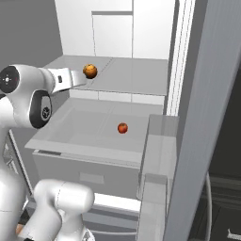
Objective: Retrieve the orange and apple from the fridge and place them into the bowl on the dining table.
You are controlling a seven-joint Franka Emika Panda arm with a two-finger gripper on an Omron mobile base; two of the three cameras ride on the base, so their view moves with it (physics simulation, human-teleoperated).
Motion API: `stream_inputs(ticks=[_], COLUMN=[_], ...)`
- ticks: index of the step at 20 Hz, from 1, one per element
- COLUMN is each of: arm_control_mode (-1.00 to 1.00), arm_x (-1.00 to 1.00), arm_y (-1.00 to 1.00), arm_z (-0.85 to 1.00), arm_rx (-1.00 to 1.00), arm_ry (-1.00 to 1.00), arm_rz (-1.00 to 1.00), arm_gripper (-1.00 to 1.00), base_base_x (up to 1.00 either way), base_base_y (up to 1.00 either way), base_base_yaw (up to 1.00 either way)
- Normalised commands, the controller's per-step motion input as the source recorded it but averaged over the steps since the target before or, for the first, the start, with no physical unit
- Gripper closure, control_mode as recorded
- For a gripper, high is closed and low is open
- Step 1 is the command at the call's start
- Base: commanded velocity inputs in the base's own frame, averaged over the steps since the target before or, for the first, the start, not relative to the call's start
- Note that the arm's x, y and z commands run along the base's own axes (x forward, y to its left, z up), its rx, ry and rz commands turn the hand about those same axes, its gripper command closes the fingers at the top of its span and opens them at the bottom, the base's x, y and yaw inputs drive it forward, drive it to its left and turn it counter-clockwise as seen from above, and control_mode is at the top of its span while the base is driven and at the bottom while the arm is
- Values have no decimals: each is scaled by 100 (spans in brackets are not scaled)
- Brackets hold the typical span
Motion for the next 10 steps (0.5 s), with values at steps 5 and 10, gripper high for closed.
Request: stream_inputs(ticks=[5,10], arm_control_mode=[-100,-100], arm_x=[0,0], arm_y=[44,13], arm_z=[0,1], arm_rx=[3,15], arm_ry=[0,0], arm_rz=[0,0], arm_gripper=[-100,-100], base_base_x=[0,0], base_base_y=[0,0], base_base_yaw=[0,0])
